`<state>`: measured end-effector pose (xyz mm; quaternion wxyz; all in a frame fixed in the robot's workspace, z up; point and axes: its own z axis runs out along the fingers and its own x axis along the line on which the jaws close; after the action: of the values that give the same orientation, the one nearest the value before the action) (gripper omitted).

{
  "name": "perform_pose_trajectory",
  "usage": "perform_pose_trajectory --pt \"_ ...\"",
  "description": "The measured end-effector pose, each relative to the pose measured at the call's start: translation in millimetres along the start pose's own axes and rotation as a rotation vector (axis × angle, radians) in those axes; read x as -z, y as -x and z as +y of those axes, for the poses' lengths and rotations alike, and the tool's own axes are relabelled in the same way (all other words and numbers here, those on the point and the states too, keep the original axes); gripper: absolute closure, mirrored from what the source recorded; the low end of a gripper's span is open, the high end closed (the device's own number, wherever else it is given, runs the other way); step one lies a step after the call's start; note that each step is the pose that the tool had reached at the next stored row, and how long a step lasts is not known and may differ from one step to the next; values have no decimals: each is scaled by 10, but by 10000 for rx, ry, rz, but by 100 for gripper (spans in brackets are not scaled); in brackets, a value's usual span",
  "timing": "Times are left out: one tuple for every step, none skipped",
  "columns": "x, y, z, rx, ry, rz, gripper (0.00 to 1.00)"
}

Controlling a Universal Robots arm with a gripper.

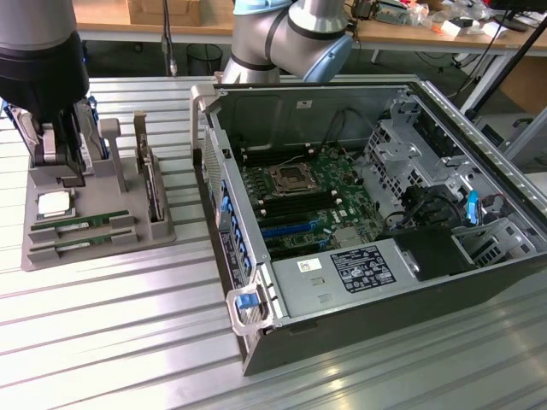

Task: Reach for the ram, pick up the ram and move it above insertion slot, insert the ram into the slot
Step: 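Pick up the ram and move it above insertion slot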

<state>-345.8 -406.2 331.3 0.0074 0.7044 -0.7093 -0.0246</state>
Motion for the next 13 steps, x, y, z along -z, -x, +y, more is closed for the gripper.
perform_pose_trajectory --pt "-13 -6 -2 4 2 0 70" --pt "-20 -9 -3 6 4 1 70" --pt "-50 -15 -5 14 8 2 70" --pt "-63 -17 -8 19 11 6 70" --pt "-87 -18 -14 27 14 12 70" --pt "-104 -18 -20 33 15 17 70" --pt "-118 -18 -25 38 16 20 70" --pt "-127 -19 -32 43 18 23 70" --pt "-135 -19 -40 48 18 25 70" --pt "-144 -19 -48 52 16 25 70" --pt "-154 -19 -59 56 18 28 70" --pt "-163 -19 -69 60 19 29 70" --pt "-175 -20 -82 66 21 32 70"
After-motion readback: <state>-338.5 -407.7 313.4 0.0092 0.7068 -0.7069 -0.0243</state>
